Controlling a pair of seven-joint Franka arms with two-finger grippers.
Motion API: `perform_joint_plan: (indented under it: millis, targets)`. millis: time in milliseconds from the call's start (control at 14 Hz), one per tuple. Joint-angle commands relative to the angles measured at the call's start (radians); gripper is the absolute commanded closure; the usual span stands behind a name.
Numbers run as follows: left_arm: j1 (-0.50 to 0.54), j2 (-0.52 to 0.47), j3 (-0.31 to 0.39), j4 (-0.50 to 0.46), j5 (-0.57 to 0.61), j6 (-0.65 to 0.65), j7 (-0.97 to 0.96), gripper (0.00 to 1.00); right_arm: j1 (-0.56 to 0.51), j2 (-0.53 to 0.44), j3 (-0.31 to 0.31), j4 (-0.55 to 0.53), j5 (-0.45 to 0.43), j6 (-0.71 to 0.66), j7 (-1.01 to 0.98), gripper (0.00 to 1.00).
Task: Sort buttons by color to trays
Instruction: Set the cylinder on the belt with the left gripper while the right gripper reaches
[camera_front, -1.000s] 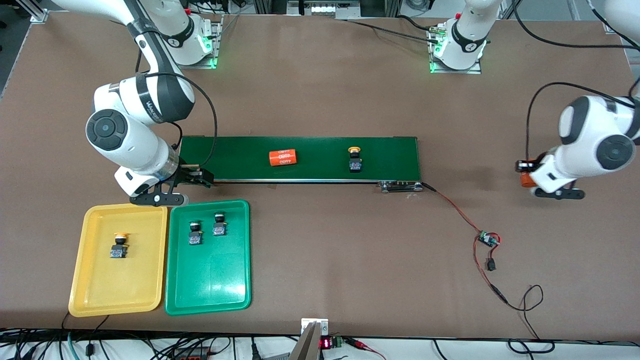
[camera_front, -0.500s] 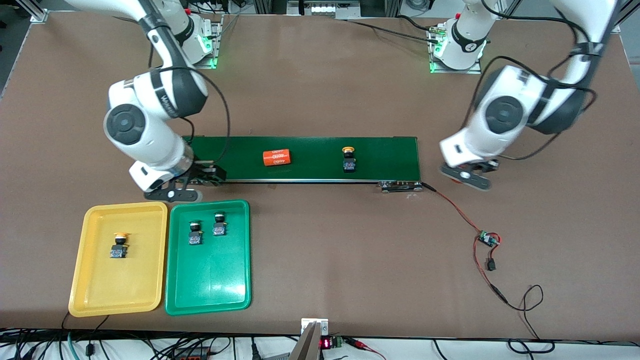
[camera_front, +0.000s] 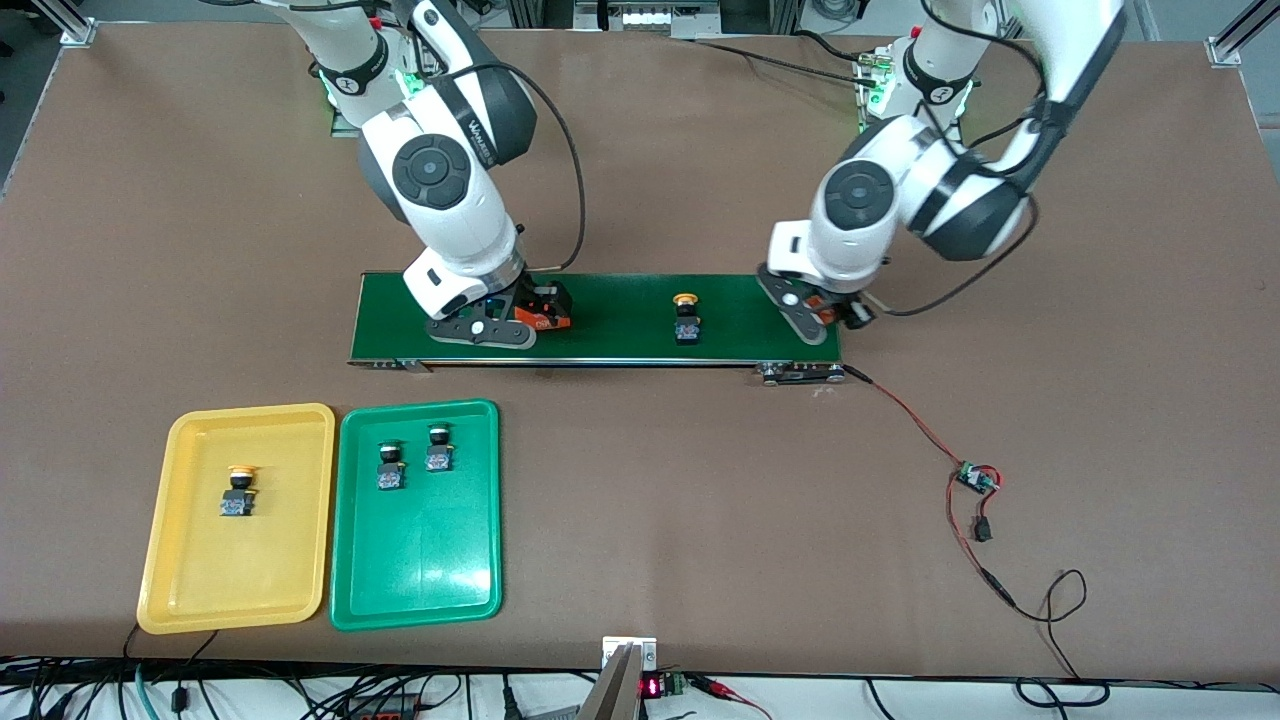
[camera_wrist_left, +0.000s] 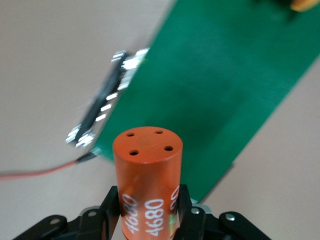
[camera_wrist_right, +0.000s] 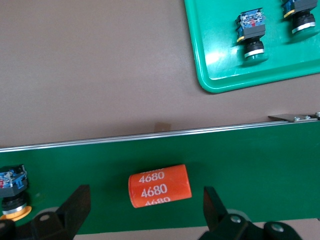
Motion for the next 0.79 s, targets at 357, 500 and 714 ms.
perform_joint_plan:
  millis: [357, 500, 714]
  targets:
    - [-0.093, 0.102, 0.018, 0.026, 0.232, 0.028, 0.191, 0.99, -0.014, -0.023, -0.009, -0.02, 0.007, 0.005, -0.001, 0.0]
    - [-0.095, 0.115, 0.021, 0.026, 0.236, 0.028, 0.196, 0.6, -0.014, -0.019, -0.009, -0.02, 0.005, 0.005, -0.001, 0.0]
    - [-0.106, 0.104, 0.02, 0.026, 0.231, 0.028, 0.193, 0.0, -0.014, -0.019, -0.009, -0.02, 0.005, 0.004, -0.001, 0.0]
